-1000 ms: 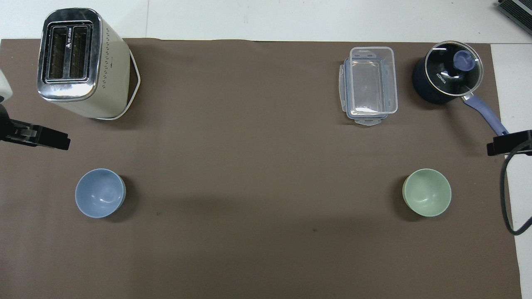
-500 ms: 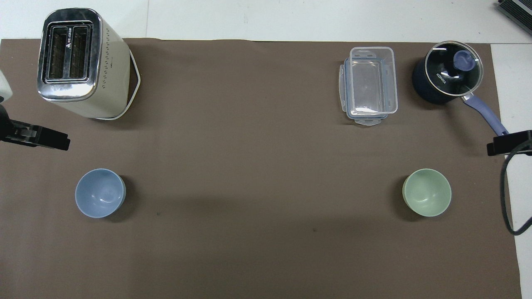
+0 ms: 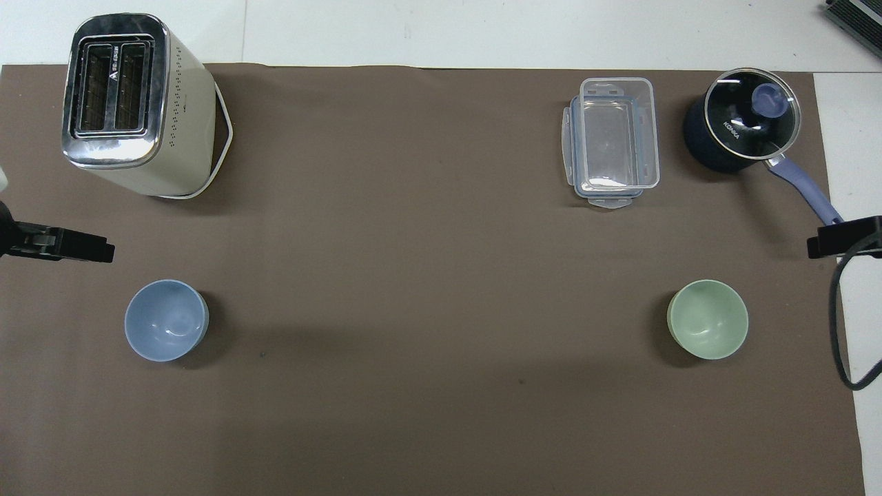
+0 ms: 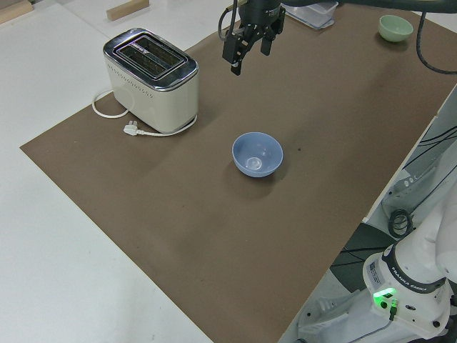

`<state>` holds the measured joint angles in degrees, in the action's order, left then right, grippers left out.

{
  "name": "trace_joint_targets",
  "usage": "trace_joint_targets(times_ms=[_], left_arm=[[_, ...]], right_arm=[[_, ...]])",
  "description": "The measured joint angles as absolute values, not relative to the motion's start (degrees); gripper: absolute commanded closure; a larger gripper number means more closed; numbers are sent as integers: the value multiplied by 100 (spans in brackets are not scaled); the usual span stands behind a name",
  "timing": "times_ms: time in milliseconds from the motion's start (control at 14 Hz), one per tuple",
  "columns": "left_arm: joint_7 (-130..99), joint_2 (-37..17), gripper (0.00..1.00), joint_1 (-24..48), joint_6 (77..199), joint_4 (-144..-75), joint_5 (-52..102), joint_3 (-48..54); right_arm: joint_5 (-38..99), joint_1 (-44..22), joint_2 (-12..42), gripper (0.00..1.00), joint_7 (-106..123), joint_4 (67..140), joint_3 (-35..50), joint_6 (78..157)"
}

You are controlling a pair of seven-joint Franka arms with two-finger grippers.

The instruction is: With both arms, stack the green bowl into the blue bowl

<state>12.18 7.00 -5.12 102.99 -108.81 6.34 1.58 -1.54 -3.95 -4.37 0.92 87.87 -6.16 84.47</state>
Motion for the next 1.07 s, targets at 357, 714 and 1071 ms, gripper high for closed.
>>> trace_joint_targets(times_ms=[357,714,1071], left_arm=[[2340,823,0,-1262,10881,-11793,1148,128],[3147,831,0,-1550,11636,-12805,1626,131],[3958,720,0,-2011,11859,-13298,2074,120]], right_arm=[[-154,-395,-437,0,92,8787,-616,8447],[-154,-395,-437,0,92,8787,-616,8447],[-154,-395,-437,0,92,8787,-616,8447]])
